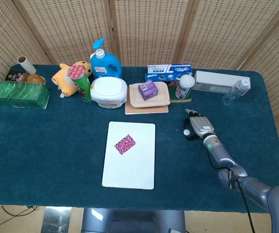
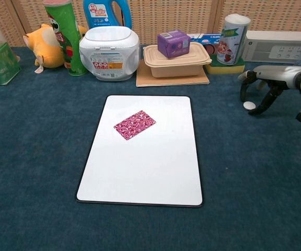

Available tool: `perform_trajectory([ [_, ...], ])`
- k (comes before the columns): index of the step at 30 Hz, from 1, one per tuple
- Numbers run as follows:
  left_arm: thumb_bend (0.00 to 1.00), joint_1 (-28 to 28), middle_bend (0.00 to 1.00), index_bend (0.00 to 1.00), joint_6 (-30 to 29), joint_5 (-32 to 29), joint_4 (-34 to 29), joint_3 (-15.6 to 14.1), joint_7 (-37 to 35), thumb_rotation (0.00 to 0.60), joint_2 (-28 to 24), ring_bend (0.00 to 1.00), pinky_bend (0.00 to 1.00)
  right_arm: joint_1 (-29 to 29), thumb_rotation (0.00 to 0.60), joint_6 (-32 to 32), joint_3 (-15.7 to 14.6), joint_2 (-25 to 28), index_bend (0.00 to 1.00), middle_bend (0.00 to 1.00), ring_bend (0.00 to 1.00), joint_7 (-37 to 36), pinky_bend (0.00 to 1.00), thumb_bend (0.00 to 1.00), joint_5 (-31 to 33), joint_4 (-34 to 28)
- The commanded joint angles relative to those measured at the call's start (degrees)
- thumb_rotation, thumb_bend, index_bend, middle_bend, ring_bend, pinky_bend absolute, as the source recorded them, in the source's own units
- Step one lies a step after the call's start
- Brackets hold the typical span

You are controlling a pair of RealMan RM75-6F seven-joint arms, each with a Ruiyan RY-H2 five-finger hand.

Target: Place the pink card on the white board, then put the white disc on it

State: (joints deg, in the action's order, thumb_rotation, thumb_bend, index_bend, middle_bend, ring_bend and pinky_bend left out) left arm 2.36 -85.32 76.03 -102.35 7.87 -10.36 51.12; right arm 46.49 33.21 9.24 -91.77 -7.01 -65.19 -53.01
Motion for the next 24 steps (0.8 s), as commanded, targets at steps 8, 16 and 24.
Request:
perform_trajectory([
  [8,0.10,-0.1,0.00,0.00,-0.1,-0.1,0.0,0.0,-0.2,0.600,0.0,0.00,0.00,-0.3,0.600,0.1,0.6,-0.1,0.53,0.06,0.02,-0.1,0.16,0.32,-0.1,-0.1],
  [16,0.10,-0.1,0.00,0.00,-0.1,0.0,0.0,0.0,-0.4,0.600,-0.1,0.00,0.00,-0.2,0.600,0.9,1.2,1.8,0.53,0.06,0.02,0.3,0.16,0.33,-1.0,-3.7],
  [24,0.10,-0.1,0.00,0.00,-0.1,0.3,0.0,-0.1,-0.5,0.600,-0.1,0.00,0.00,0.8,0.600,2.9,3.1,5.9,0.53,0.06,0.02,2.6,0.16,0.33,-0.9,-15.4],
])
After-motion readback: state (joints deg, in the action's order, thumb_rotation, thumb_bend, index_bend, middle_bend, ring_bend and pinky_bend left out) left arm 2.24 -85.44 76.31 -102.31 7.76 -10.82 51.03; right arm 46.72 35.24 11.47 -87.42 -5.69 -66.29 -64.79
